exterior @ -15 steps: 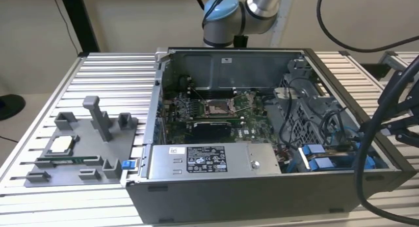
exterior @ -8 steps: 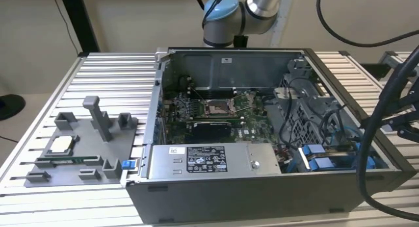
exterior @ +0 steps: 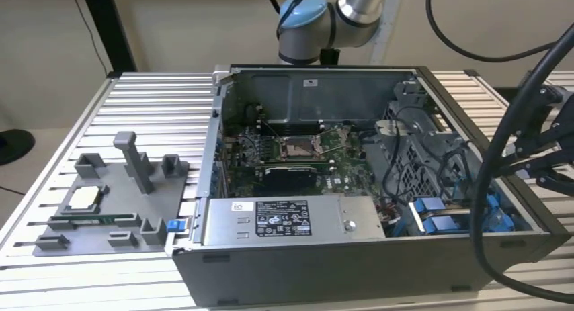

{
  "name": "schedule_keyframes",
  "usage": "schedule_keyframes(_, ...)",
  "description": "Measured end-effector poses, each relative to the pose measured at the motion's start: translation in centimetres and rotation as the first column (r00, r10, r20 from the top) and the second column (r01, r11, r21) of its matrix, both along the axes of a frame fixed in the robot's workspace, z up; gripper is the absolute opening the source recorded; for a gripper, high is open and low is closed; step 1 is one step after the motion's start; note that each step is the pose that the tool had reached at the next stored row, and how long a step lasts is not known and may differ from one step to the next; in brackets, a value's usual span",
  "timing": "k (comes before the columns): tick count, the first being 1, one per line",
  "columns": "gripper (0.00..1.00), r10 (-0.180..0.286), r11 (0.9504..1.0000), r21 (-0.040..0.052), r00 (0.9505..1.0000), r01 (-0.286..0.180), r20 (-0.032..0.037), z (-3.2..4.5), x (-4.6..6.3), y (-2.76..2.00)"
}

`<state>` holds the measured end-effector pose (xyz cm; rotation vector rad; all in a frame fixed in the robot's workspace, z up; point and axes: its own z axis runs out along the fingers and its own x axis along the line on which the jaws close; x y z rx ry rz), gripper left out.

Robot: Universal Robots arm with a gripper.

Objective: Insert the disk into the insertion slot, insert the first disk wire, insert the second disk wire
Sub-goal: 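Insert the second disk wire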

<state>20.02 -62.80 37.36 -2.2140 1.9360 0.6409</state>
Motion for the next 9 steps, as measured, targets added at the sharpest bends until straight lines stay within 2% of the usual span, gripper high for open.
schedule_keyframes(9, 0.00, 0.000, 1.0000, -0.0013, 1.0000, 0.000, 0.0000, 0.00, -1.9, 0.05)
